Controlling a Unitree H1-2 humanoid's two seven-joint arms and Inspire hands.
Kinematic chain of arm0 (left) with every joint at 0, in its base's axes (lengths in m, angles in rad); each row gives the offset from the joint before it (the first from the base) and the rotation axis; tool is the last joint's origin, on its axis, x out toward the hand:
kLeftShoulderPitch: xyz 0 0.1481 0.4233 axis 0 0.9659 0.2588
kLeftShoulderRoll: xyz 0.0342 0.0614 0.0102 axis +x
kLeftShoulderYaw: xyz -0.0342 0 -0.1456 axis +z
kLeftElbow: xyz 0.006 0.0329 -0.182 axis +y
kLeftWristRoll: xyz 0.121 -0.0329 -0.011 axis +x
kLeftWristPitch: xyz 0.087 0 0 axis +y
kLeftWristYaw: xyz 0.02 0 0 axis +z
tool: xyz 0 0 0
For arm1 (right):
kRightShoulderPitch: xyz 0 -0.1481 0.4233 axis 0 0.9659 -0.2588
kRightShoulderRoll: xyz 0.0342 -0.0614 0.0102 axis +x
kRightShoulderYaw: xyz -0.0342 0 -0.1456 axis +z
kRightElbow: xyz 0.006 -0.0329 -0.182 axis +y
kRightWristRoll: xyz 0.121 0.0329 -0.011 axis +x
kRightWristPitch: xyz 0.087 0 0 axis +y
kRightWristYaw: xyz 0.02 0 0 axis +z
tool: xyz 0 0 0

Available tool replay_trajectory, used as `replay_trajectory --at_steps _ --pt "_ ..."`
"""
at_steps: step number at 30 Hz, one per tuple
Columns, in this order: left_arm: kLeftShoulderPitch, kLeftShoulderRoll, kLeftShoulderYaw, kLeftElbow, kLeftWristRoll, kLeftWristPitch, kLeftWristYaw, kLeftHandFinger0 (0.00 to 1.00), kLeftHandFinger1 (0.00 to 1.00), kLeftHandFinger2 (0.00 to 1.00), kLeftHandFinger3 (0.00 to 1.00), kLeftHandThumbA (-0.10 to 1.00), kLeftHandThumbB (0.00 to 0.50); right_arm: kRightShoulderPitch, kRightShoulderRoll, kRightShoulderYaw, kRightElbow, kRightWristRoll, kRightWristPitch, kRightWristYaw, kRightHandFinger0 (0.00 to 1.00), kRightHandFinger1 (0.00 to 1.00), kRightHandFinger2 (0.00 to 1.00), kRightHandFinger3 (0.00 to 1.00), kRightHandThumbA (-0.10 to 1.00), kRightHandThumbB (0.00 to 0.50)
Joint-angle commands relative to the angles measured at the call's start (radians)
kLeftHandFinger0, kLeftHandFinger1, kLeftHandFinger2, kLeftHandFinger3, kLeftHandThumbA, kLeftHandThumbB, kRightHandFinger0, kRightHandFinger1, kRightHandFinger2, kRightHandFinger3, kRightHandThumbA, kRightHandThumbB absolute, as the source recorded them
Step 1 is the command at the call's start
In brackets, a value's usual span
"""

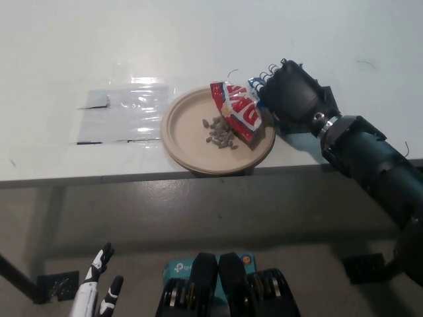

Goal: The robot picks up a small bag of sunflower seeds on the right hand side and take it to the empty plate on the left hand side then pours some sunflower seeds on to the plate.

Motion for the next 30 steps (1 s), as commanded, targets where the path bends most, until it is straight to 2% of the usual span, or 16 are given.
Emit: replay_trajectory --at_steps 1,3,4,6,7,9,11,12,15,16,17,19,22,23,29,30 --pt "0.002 0.016 0.001 -0.029 0.006 -0.020 0.003 1.00 1.00 1.00 1.00 1.00 0.084 -0.091 -0.004 -0.003 -0.012 -0.018 0.028 -0.045 0.00 0.00 0.29 0.09 -0.10 0.275" --pt "0.003 0.016 0.002 -0.034 0.004 -0.016 0.001 1.00 1.00 1.00 1.00 1.00 0.079 -0.080 0.000 -0.037 -0.012 0.015 0.029 -0.038 0.00 0.00 0.37 0.10 -0.10 0.266" --pt "0.004 0.016 0.001 -0.038 0.006 -0.013 0.001 1.00 1.00 1.00 1.00 1.00 0.074 -0.072 0.000 -0.050 -0.011 0.025 0.023 -0.050 0.00 0.00 0.38 0.18 -0.10 0.267" --pt "0.003 0.016 0.002 -0.040 0.006 -0.009 0.000 1.00 1.00 1.00 1.00 1.00 0.078 -0.057 -0.001 -0.070 -0.006 0.038 0.007 -0.030 0.00 0.00 0.39 0.15 -0.10 0.268" --pt "0.004 0.016 0.002 -0.043 0.004 -0.004 -0.003 1.00 1.00 1.00 1.00 1.00 0.077 -0.045 -0.001 -0.103 -0.005 0.069 -0.028 -0.025 0.00 0.01 0.41 0.10 -0.10 0.263" --pt "0.003 0.016 0.002 -0.040 0.003 -0.009 -0.001 1.00 1.00 1.00 1.00 1.00 0.075 -0.034 0.000 -0.164 -0.007 0.122 -0.085 -0.002 0.00 0.02 0.43 0.09 -0.10 0.248" --pt "0.000 0.018 0.001 -0.032 0.001 -0.021 0.000 1.00 1.00 1.00 1.00 1.00 0.071 -0.019 0.000 -0.238 -0.012 0.179 -0.137 0.018 0.00 0.10 0.59 0.09 -0.10 0.254" --pt "-0.001 0.018 0.001 -0.030 0.000 -0.022 -0.001 1.00 1.00 1.00 1.00 1.00 0.072 -0.009 0.000 -0.274 -0.012 0.198 -0.151 0.014 0.00 0.15 0.67 0.07 -0.10 0.277" --pt "-0.002 0.016 0.000 -0.041 0.003 -0.006 -0.003 1.00 1.00 1.00 1.00 1.00 0.074 0.008 0.002 -0.347 -0.008 0.233 -0.171 0.028 0.00 0.20 0.72 0.04 -0.10 0.268" --pt "-0.002 0.016 0.001 -0.039 0.006 -0.008 -0.001 1.00 1.00 1.00 1.00 1.00 0.076 0.015 0.003 -0.375 -0.007 0.249 -0.179 0.039 0.00 0.25 0.78 0.08 -0.10 0.215" --pt "-0.002 0.017 0.002 -0.037 0.007 -0.010 0.000 1.00 1.00 1.00 1.00 1.00 0.077 0.022 0.003 -0.395 -0.007 0.260 -0.185 0.042 0.00 0.27 0.81 0.15 -0.10 0.208" --pt "-0.002 0.017 0.002 -0.036 0.007 -0.012 0.001 1.00 1.00 1.00 1.00 1.00 0.074 0.033 0.000 -0.425 -0.007 0.270 -0.202 0.048 0.00 0.27 0.80 0.25 -0.10 0.156" --pt "0.001 0.016 0.003 -0.034 0.000 -0.015 0.001 1.00 1.00 1.00 1.00 1.00 0.071 0.050 -0.010 -0.444 -0.007 0.270 -0.216 0.036 0.00 0.24 0.81 0.55 -0.10 0.139" --pt "0.001 0.016 0.003 -0.033 -0.003 -0.014 0.000 1.00 1.00 1.00 1.00 1.00 0.072 0.054 -0.014 -0.448 -0.007 0.271 -0.220 0.031 0.00 0.24 0.83 0.60 -0.10 0.138" --pt "-0.002 0.015 0.006 -0.038 -0.001 -0.004 0.000 1.00 1.00 1.00 1.00 1.00 0.083 0.071 -0.036 -0.463 -0.005 0.275 -0.232 0.010 0.00 0.26 0.84 0.64 -0.10 0.124" --pt "-0.003 0.016 0.006 -0.038 0.001 -0.003 0.000 1.00 1.00 1.00 1.00 1.00 0.082 0.071 -0.040 -0.456 -0.003 0.268 -0.218 0.017 0.00 0.29 0.89 0.71 -0.10 0.117"
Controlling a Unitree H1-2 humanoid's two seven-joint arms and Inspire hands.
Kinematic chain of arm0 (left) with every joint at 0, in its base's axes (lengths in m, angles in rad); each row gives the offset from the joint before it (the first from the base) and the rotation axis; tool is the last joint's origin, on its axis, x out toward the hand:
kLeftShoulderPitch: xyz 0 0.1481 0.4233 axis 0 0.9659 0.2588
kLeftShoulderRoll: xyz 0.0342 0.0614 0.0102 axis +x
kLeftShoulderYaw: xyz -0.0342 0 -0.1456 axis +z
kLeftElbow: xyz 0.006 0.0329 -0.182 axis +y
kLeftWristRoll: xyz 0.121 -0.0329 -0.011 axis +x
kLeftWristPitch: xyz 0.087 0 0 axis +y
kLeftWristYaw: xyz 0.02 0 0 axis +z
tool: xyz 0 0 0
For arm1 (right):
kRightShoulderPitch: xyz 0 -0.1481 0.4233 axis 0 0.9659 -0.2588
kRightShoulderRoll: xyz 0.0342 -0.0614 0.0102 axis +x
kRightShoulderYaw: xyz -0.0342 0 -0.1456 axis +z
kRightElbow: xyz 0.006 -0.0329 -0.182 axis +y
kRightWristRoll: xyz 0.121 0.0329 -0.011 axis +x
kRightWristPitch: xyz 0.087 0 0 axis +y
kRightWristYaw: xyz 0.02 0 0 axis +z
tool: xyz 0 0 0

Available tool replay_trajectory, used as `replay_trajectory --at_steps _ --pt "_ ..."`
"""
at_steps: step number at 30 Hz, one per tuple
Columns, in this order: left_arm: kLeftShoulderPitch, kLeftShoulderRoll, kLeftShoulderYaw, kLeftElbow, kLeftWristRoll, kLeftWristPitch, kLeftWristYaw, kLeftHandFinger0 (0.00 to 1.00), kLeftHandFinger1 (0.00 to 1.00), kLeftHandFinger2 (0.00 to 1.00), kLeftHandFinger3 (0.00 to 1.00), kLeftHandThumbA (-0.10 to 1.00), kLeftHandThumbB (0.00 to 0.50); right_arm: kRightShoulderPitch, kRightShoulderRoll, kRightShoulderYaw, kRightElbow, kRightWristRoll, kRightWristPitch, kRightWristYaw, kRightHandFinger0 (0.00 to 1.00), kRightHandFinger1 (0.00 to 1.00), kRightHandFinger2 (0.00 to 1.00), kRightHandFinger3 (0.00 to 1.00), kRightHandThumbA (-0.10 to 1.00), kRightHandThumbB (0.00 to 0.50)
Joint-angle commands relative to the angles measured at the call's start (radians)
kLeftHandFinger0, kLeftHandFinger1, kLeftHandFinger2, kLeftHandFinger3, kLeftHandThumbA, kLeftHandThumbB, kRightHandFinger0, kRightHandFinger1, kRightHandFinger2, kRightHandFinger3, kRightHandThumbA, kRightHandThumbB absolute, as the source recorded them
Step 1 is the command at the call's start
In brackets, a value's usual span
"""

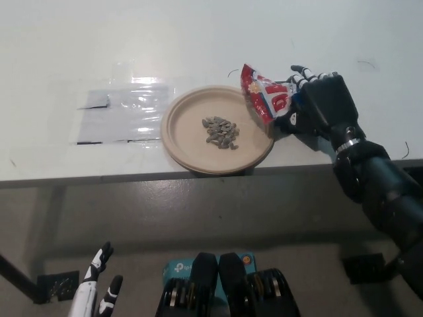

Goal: The robot picks up a small bag of sunflower seeds on the right hand side and take it to the empty plate on the left hand side then pours some sunflower seeds on to the plate.

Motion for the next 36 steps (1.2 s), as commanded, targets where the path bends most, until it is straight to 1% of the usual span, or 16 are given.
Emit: replay_trajectory --at_steps 1,3,7,11,13,21,22,23,24,25,26,27,28,29,31,36 --pt "-0.001 0.015 0.005 -0.033 0.003 -0.004 0.001 1.00 1.00 1.00 1.00 1.00 0.086 -0.044 -0.039 0.001 -0.004 0.022 -0.005 -0.016 0.00 0.33 0.92 0.76 -0.10 0.141" --pt "-0.002 0.016 0.007 -0.026 0.000 -0.009 0.002 1.00 1.00 1.00 1.00 1.00 0.093 -0.042 -0.054 0.016 -0.003 0.008 -0.011 -0.023 0.00 0.33 0.89 0.75 -0.10 0.181" --pt "-0.002 0.015 0.007 -0.023 -0.005 -0.010 0.001 1.00 1.00 1.00 1.00 1.00 0.086 -0.043 -0.076 0.046 -0.001 -0.011 0.002 -0.025 0.00 0.29 0.77 0.65 -0.10 0.190" --pt "0.004 0.013 0.006 -0.023 -0.004 -0.010 0.002 1.00 1.00 1.00 1.00 1.00 0.089 -0.051 -0.100 0.073 0.003 -0.025 0.046 -0.022 0.00 0.07 0.52 0.33 -0.10 0.228" --pt "0.005 0.013 0.005 -0.024 0.003 -0.010 0.004 1.00 1.00 1.00 1.00 1.00 0.086 -0.053 -0.114 0.096 0.008 -0.041 0.053 -0.052 0.00 0.01 0.47 0.26 -0.10 0.241" --pt "0.007 0.012 0.003 -0.025 0.010 -0.006 0.005 1.00 1.00 1.00 1.00 1.00 0.109 -0.050 -0.131 0.083 0.016 -0.001 0.055 -0.022 0.00 0.01 0.47 0.24 -0.10 0.185" --pt "0.007 0.012 0.003 -0.024 0.010 -0.005 0.005 1.00 1.00 1.00 1.00 1.00 0.109 -0.048 -0.128 0.075 0.016 0.008 0.051 -0.020 0.00 0.03 0.49 0.23 -0.10 0.194" --pt "0.007 0.011 0.003 -0.024 0.010 -0.005 0.005 1.00 1.00 1.00 1.00 1.00 0.111 -0.048 -0.118 0.054 0.015 0.032 0.053 0.011 0.01 0.09 0.60 0.41 -0.10 0.193" --pt "0.006 0.011 0.003 -0.024 0.011 -0.006 0.006 1.00 1.00 1.00 1.00 1.00 0.111 -0.050 -0.110 0.040 0.015 0.047 0.063 0.053 0.00 0.09 0.56 0.42 -0.10 0.193" --pt "0.006 0.011 0.003 -0.025 0.009 -0.004 0.004 1.00 1.00 1.00 1.00 1.00 0.109 -0.054 -0.094 0.015 0.015 0.071 0.092 0.126 0.10 0.24 0.68 0.65 0.14 0.213" --pt "0.006 0.012 0.003 -0.023 0.005 -0.005 0.002 1.00 1.00 1.00 1.00 1.00 0.102 -0.058 -0.078 -0.007 0.011 0.092 0.114 0.200 0.41 0.63 0.98 1.00 0.36 0.309" --pt "0.006 0.013 0.002 -0.022 0.004 -0.008 0.001 1.00 1.00 1.00 1.00 1.00 0.094 -0.059 -0.066 -0.028 0.005 0.113 0.116 0.263 0.65 0.93 1.00 1.00 0.44 0.365" --pt "0.004 0.012 0.002 -0.024 0.003 -0.006 0.000 1.00 1.00 1.00 1.00 1.00 0.095 -0.059 -0.057 -0.044 0.000 0.129 0.109 0.319 0.93 1.00 1.00 1.00 0.50 0.422" --pt "0.001 0.013 0.001 -0.024 0.003 -0.006 -0.001 1.00 1.00 1.00 1.00 1.00 0.094 -0.058 -0.053 -0.050 -0.006 0.133 0.108 0.351 1.00 1.00 1.00 1.00 0.54 0.437" --pt "0.000 0.014 0.002 -0.025 0.005 -0.005 0.000 1.00 1.00 1.00 1.00 1.00 0.092 -0.054 -0.042 -0.065 -0.017 0.143 0.105 0.405 1.00 1.00 1.00 1.00 0.64 0.492" --pt "-0.002 0.018 0.003 -0.023 0.002 -0.006 -0.003 1.00 1.00 1.00 1.00 1.00 0.100 -0.024 -0.003 -0.107 -0.052 0.175 0.079 0.458 1.00 1.00 1.00 1.00 0.63 0.476"
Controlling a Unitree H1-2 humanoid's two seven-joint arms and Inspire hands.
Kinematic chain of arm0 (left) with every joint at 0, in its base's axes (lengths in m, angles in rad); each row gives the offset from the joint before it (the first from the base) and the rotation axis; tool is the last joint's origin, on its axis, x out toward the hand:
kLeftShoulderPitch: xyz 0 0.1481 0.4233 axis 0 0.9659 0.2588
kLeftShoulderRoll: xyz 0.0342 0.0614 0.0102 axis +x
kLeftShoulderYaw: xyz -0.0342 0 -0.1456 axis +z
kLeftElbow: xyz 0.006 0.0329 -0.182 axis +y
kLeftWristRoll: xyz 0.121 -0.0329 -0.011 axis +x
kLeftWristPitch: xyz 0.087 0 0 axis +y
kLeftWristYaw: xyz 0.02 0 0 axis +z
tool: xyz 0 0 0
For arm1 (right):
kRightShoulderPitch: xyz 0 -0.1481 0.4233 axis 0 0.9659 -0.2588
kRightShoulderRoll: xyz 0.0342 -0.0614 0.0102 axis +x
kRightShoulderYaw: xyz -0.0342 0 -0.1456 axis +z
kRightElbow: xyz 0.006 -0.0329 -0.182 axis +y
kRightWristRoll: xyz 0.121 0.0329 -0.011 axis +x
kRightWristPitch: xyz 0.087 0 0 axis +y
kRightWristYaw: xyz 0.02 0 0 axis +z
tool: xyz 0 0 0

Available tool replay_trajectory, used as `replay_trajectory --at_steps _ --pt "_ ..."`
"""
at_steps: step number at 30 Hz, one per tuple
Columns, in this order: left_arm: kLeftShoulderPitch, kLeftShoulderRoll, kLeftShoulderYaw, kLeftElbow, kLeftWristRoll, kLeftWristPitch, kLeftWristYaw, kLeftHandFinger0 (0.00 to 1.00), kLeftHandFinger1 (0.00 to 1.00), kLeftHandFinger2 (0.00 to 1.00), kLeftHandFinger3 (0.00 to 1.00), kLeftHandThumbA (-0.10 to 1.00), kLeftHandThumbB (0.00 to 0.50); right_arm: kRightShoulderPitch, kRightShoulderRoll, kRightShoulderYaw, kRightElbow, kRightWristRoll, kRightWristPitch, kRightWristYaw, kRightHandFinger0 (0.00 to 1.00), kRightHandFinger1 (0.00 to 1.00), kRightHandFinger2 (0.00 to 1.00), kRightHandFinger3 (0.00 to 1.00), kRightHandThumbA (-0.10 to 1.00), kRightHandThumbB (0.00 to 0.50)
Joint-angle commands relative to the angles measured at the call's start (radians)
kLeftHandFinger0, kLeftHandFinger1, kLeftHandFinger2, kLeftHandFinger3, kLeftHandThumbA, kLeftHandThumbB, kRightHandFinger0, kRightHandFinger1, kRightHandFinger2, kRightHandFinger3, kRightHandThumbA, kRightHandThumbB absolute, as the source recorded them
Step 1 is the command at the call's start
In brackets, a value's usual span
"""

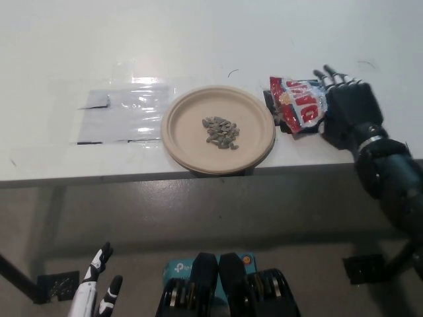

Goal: The robot picks up a small bag of sunflower seeds on the right hand side and take it to the empty plate on the left hand side then pours some sunflower seeds on to the plate.

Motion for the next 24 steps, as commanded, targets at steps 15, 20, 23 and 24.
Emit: replay_trajectory --at_steps 15,20,23,24 --pt "-0.020 0.026 0.005 -0.035 0.002 0.005 -0.010 1.00 1.00 1.00 1.00 1.00 0.093 0.125 -0.009 -0.044 -0.569 0.185 0.080 0.704 1.00 1.00 1.00 1.00 0.77 0.500" --pt "-0.019 0.024 0.004 -0.031 -0.009 0.002 -0.013 1.00 1.00 1.00 1.00 1.00 0.080 0.189 -0.045 -0.031 -0.775 0.195 0.150 0.808 1.00 1.00 1.00 1.00 0.75 0.500" --pt "-0.017 0.025 0.002 -0.035 -0.007 0.005 -0.017 1.00 1.00 1.00 1.00 1.00 0.085 0.217 -0.068 -0.038 -0.872 0.201 0.191 0.851 1.00 1.00 1.00 1.00 0.74 0.500" --pt "-0.017 0.025 0.001 -0.035 -0.007 0.005 -0.017 1.00 1.00 1.00 1.00 1.00 0.086 0.221 -0.072 -0.041 -0.886 0.201 0.197 0.859 1.00 1.00 1.00 1.00 0.74 0.500"
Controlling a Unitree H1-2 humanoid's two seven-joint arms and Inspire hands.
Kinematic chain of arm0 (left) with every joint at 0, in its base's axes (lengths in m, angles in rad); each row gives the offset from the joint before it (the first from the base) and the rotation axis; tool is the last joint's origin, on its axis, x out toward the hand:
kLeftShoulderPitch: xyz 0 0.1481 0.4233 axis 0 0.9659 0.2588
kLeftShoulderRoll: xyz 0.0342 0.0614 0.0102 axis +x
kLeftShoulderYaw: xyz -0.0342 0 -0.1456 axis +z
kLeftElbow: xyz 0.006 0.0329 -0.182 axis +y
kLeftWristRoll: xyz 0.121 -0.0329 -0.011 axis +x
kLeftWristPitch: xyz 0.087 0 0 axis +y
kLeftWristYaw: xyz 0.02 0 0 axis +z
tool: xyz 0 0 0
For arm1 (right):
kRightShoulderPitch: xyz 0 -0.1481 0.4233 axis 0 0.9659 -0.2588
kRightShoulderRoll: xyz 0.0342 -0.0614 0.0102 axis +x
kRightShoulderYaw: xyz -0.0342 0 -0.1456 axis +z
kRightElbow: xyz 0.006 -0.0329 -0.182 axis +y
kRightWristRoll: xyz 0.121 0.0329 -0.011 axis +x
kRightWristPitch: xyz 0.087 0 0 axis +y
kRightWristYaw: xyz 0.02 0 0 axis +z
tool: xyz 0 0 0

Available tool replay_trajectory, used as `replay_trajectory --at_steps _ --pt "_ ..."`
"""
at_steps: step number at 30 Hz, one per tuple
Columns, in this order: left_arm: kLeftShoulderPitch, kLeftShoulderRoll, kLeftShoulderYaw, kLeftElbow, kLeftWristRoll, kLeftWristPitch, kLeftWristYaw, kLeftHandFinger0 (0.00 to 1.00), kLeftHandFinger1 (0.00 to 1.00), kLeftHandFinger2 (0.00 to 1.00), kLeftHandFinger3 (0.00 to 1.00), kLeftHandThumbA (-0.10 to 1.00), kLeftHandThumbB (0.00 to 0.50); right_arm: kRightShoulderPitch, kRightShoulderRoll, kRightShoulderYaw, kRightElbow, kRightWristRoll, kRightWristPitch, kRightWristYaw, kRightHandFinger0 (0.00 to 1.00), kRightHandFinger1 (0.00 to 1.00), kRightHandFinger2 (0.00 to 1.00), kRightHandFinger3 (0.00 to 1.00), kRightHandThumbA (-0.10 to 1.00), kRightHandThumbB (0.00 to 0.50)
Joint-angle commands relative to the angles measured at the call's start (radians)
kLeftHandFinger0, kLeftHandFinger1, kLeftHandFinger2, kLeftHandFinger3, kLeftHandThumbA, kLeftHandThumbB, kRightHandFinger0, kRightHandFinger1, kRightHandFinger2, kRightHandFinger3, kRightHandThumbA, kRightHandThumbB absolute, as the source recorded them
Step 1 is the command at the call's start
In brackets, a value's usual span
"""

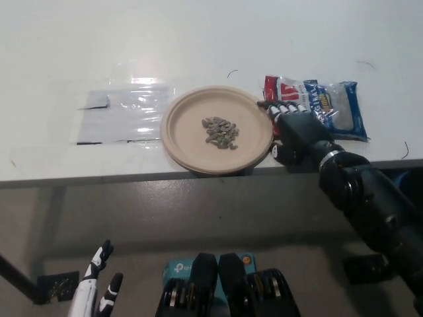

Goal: The robot picks up a small bag of sunflower seeds on the right hand side and take it to the empty plate on the left hand side then pours some sunflower seeds on to the plate.

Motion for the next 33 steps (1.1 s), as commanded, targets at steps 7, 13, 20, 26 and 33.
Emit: replay_trajectory --at_steps 7,13,20,26,33 --pt "-0.015 0.026 0.007 -0.036 -0.012 0.010 -0.017 1.00 1.00 1.00 1.00 1.00 0.099 0.050 -0.118 -0.025 -0.464 0.117 0.190 0.445 1.00 1.00 1.00 1.00 0.76 0.500" --pt "-0.026 0.025 0.009 -0.032 -0.011 0.016 -0.016 1.00 1.00 1.00 1.00 1.00 0.091 0.079 -0.177 -0.113 -0.588 0.230 0.132 0.437 1.00 1.00 1.00 1.00 1.00 0.453" --pt "-0.044 0.020 0.010 -0.022 -0.009 0.020 -0.007 1.00 1.00 1.00 1.00 1.00 0.094 0.142 -0.210 -0.275 -0.851 0.349 0.188 0.442 1.00 1.00 1.00 1.00 1.00 0.406" --pt "-0.057 0.018 0.011 -0.013 -0.013 0.012 -0.003 1.00 1.00 1.00 1.00 1.00 0.092 0.260 -0.190 -0.382 -1.115 0.422 0.247 0.424 1.00 1.00 1.00 1.00 1.00 0.417" --pt "-0.126 0.004 0.005 0.010 -0.011 0.016 0.002 1.00 1.00 1.00 1.00 1.00 0.095 0.538 -0.040 -0.493 -1.395 0.514 0.092 0.261 1.00 1.00 1.00 1.00 1.00 0.414"
